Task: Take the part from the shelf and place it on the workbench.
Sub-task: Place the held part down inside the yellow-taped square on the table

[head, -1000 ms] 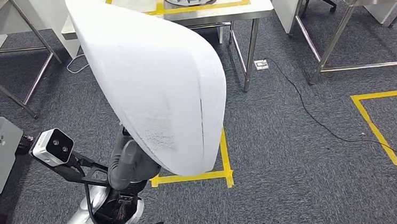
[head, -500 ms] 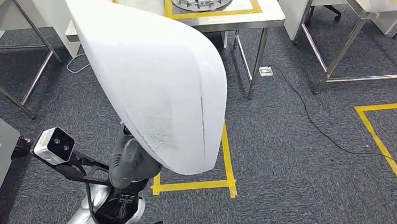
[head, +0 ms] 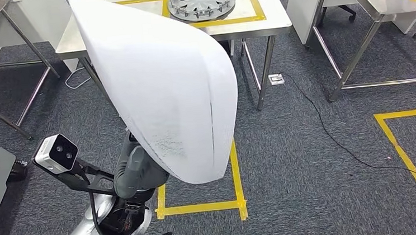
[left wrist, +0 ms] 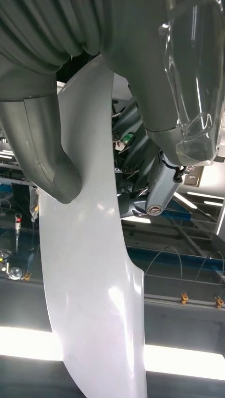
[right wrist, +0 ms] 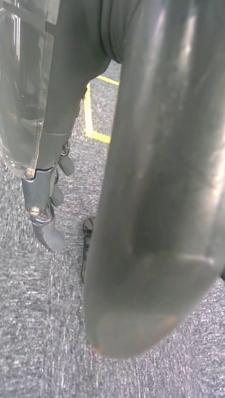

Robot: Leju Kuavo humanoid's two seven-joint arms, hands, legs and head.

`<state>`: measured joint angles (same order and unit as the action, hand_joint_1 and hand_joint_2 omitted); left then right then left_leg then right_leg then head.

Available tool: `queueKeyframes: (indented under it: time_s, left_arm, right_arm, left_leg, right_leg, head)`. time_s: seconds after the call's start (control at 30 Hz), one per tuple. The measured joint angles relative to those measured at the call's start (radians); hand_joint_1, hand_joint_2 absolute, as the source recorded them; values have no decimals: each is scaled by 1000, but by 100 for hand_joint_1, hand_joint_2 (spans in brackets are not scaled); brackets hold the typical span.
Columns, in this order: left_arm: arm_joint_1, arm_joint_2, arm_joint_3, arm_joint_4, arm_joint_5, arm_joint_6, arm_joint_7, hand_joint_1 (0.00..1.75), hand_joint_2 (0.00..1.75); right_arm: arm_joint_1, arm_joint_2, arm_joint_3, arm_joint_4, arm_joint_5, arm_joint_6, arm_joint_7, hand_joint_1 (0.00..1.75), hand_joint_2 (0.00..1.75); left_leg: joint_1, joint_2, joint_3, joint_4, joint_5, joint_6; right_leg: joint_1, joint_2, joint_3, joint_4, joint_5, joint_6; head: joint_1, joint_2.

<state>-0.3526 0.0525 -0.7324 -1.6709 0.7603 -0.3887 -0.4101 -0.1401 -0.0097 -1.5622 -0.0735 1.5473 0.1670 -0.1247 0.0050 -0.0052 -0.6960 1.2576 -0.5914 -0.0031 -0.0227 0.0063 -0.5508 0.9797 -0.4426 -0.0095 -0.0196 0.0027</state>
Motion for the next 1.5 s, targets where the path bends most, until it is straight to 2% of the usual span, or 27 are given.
queueKeyframes:
  time_s: [0.03, 0.1, 0.13, 0.17, 0.23, 0.3, 0.37, 0.43, 0.47, 0.5, 0.57, 0.6, 0.67, 0.73, 0.8, 0.87, 0.93, 0.97, 1.0, 1.03, 1.1, 1.17, 1.27, 1.33, 1.43, 1.47, 1.5]
  left_arm:
    - [0, 0, 0, 0, 0, 0, 0, 175, 175]
    - [0, 0, 0, 0, 0, 0, 0, 175, 175]
    - [0, 0, 1, 0, 0, 0, 0, 175, 175]
    - [0, 0, 1, 0, 0, 0, 0, 175, 175]
    - [-1, 0, 1, 0, 0, 0, 0, 175, 175]
    - [-2, -2, 1, 0, 0, 0, 0, 175, 175]
    - [3, -9, 1, -3, -2, 6, 1, 175, 175]
    - [19, -17, -1, -9, -9, 19, 4, 175, 175]
    - [28, -20, -2, -13, -13, 26, 6, 175, 175]
    - [35, -21, -4, -17, -16, 30, 7, 175, 175]
    - [42, -22, -8, -23, -17, 35, 8, 175, 175]
    - [43, -22, -9, -25, -17, 35, 8, 175, 175]
    - [43, -22, -10, -28, -17, 38, 8, 175, 175]
    - [44, -22, -11, -31, -16, 41, 9, 175, 175]
    - [43, -22, -13, -34, -15, 41, 8, 175, 175]
    - [37, -19, -16, -35, -12, 36, 8, 175, 175]
    - [29, -12, -17, -31, -3, 26, 6, 175, 175]
    - [26, -9, -17, -27, 3, 20, 4, 175, 175]
    - [23, -6, -17, -22, 8, 15, 3, 175, 175]
    - [21, -4, -17, -18, 11, 11, 2, 175, 175]
    - [15, 0, -18, -11, 15, 5, 2, 175, 175]
    - [8, 2, -20, -6, 16, -1, 2, 175, 175]
    - [1, 0, -26, 2, 20, -9, 5, 175, 175]
    - [-7, -4, -31, 7, 23, -13, 8, 175, 175]
    - [-17, -10, -43, 17, 26, -20, 12, 175, 175]
    - [-17, -11, -47, 21, 27, -22, 13, 175, 175]
    - [-17, -11, -50, 25, 27, -23, 14, 175, 175]
  right_arm:
    - [0, 0, 0, 0, 0, 0, 0, 0, 0]
    - [-1, 2, 0, 0, 0, 0, 0, 0, 0]
    - [-2, 3, 0, 0, 0, 0, 0, 0, 0]
    - [-4, 4, 0, 0, 0, 0, 0, 0, 0]
    - [-5, 4, 0, 0, 0, 0, 0, 0, 0]
    - [-7, 4, 0, 0, 0, 0, 0, 0, 0]
    - [-8, 3, 0, 0, 1, 0, 0, 0, 0]
    - [-6, 2, 0, 0, 2, -1, -1, 0, 0]
    - [-4, 1, 0, 0, 2, -1, -1, 0, 0]
    - [-3, 0, 0, 0, 3, -1, -1, 0, 0]
    - [-1, -3, 0, 0, 4, -1, -1, 0, 0]
    - [-1, -5, 0, 0, 4, 0, -1, 0, 0]
    - [-1, -8, 0, 0, 5, 0, -1, 0, 0]
    - [-1, -9, 0, 0, 6, 0, -1, 0, 0]
    - [-1, -10, 0, 0, 7, 1, -2, 0, 0]
    - [-3, -9, 0, 0, 9, 1, -2, 0, 0]
    - [-6, -10, 0, 0, 12, 1, -1, 0, 0]
    - [-6, -10, 0, 0, 14, 1, -1, 0, 0]
    - [-6, -10, 0, 0, 14, 1, 0, 0, 0]
    - [-6, -9, 0, 0, 15, 1, 1, 0, 0]
    - [-7, -8, 0, 0, 15, 1, 2, 0, 0]
    - [-9, -6, 0, 0, 15, 1, 3, 0, 0]
    - [-14, -5, 0, 0, 14, 0, 6, 0, 0]
    - [-19, -3, 0, 0, 15, 0, 9, 0, 0]
    - [-26, -2, 0, 0, 15, 0, 12, 0, 0]
    - [-26, -2, 0, 0, 15, 0, 14, 0, 0]
    - [-25, -2, 0, 0, 15, 0, 15, 0, 0]
  left_leg:
    - [-1, 0, 6, -49, 36, 4]
    - [-7, 0, 43, -183, 143, 21]
    - [-11, 0, 57, -230, 179, 29]
    - [-14, -1, 66, -259, 199, 35]
    - [-18, -3, 79, -275, 199, 45]
    - [-16, -5, 103, -286, 199, 57]
    - [-16, -6, 120, -290, 195, 67]
    - [-19, -8, 124, -290, 186, 72]
    - [-21, -11, 128, -289, 181, 73]
    - [-21, -13, 133, -289, 174, 72]
    - [-22, -16, 151, -287, 159, 68]
    - [-23, -16, 161, -285, 150, 64]
    - [-25, -17, 171, -284, 134, 54]
    - [-27, -17, 174, -275, 128, 43]
    - [-25, -14, 165, -243, 121, 33]
    - [-17, -9, 114, -154, 93, 20]
    - [-6, -7, 28, -25, 44, 6]
    - [-1, -6, -8, 17, 27, 0]
    - [3, -5, -26, 25, 29, -2]
    - [5, -3, -25, -7, 54, -3]
    - [6, 3, 18, -147, 153, 3]
    - [1, 5, 54, -254, 212, 14]
    - [-4, 2, 74, -283, 210, 35]
    - [-3, 1, 94, -291, 208, 51]
    - [-7, -1, 112, -293, 192, 64]
    - [-10, -4, 118, -293, 185, 66]
    - [-11, -6, 126, -292, 176, 66]
  right_leg:
    - [1, 1, 14, 0, -9, 1]
    - [5, 3, 36, -3, -27, 4]
    - [7, 4, 44, -4, -36, 8]
    - [8, 6, 51, -6, -41, 14]
    - [9, 7, 63, -1, -40, 29]
    - [8, 5, 56, 29, -48, 35]
    - [6, 3, -1, 126, -82, 31]
    - [6, 3, -94, 256, -125, 28]
    - [6, 3, -128, 290, -135, 30]
    - [6, 3, -143, 284, -127, 36]
    - [6, 2, -116, 166, -55, 55]
    - [7, 1, -92, 91, -11, 59]
    - [12, -2, -59, 4, 33, 40]
    - [15, -3, -47, -9, 35, 13]
    - [8, -1, -31, -13, 37, 1]
    - [3, -1, -17, -14, 29, -7]
    - [3, -1, -8, -14, 18, -10]
    - [2, 0, -2, -14, 11, -9]
    - [2, 1, 7, -14, 4, -7]
    - [1, 2, 19, -14, -5, -5]
    - [0, 3, 43, -14, -23, 2]
    - [4, 5, 58, -17, -39, 13]
    - [5, 2, 66, -6, -42, 35]
    - [3, 1, 39, 47, -43, 41]
    - [1, 0, -90, 241, -96, 31]
    - [1, 0, -132, 288, -119, 29]
    - [1, 0, -157, 302, -130, 30]
  head:
    - [0, 0]
    - [1, 0]
    - [1, 0]
    - [1, 0]
    - [1, 0]
    - [2, 0]
    - [4, 0]
    - [5, 0]
    - [4, 0]
    - [5, 0]
    - [5, 0]
    - [5, 0]
    - [4, 0]
    - [3, 0]
    - [3, 0]
    - [2, 0]
    - [1, 0]
    - [1, 0]
    - [1, 0]
    - [1, 0]
    - [1, 0]
    - [2, 0]
    - [2, 0]
    - [3, 0]
    - [6, 0]
    - [6, 0]
    - [6, 0]
